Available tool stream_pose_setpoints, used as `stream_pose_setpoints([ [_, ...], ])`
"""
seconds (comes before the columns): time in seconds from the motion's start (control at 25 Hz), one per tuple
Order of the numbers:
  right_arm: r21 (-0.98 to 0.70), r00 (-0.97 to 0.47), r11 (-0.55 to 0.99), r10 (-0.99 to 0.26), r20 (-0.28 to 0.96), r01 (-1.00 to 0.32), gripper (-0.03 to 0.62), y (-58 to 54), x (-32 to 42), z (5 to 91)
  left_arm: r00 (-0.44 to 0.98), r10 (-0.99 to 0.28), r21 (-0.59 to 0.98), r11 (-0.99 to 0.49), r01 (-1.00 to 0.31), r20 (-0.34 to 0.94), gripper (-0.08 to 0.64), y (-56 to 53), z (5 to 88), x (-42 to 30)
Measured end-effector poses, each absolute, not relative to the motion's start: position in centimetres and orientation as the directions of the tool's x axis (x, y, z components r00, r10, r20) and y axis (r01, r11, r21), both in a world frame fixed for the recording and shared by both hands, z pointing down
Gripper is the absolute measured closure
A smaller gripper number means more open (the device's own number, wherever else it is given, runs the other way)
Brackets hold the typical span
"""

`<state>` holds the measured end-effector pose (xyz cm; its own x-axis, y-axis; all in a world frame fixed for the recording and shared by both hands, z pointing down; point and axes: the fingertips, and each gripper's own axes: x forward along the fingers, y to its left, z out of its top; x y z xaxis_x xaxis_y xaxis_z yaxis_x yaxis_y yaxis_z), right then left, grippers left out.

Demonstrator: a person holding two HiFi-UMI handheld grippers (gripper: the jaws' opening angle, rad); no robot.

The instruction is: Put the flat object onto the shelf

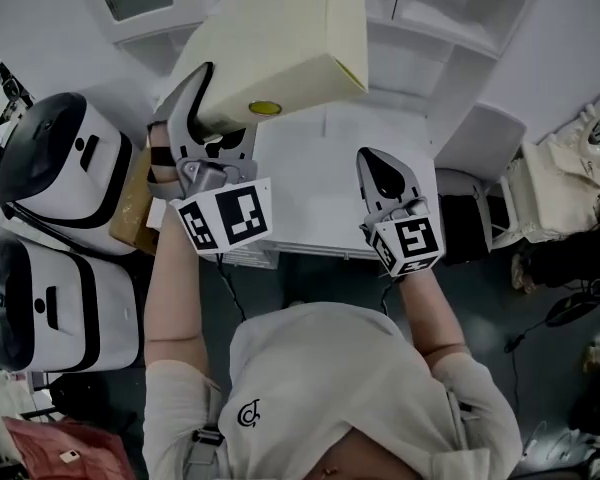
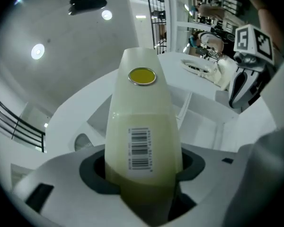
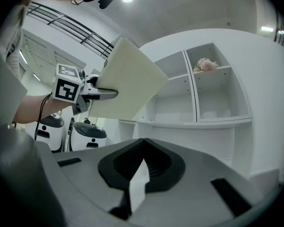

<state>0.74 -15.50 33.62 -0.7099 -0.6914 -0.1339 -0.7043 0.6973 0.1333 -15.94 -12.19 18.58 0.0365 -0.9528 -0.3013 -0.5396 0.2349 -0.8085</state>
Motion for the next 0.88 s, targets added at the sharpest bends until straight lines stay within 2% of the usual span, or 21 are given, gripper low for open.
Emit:
stream_pose_setpoints([
  [0.44,0.135,-0.609,0.594,-0.776,-0.163,-0.793,0.583,-14.7,-1.5,33.5,0.173,-0.963,-0.95,0.154,-0.273,-0.206,0.262,-17.7,17.1,-15.7],
  [0.68,0.124,-0.565,0.553,-0.815,-0.124,-0.824,0.584,-15.8,-0.4,34.5,0.161,-0.968,-0.979,0.179,-0.1,-0.193,0.261,-21.7,16.6,-14.9],
  [0.88,0.129,-0.548,0.534,-0.828,-0.123,-0.836,0.584,-17.0,0.4,34.4,0.111,-0.986,-0.992,0.118,-0.046,-0.123,0.257,-25.3,18.0,-15.2],
])
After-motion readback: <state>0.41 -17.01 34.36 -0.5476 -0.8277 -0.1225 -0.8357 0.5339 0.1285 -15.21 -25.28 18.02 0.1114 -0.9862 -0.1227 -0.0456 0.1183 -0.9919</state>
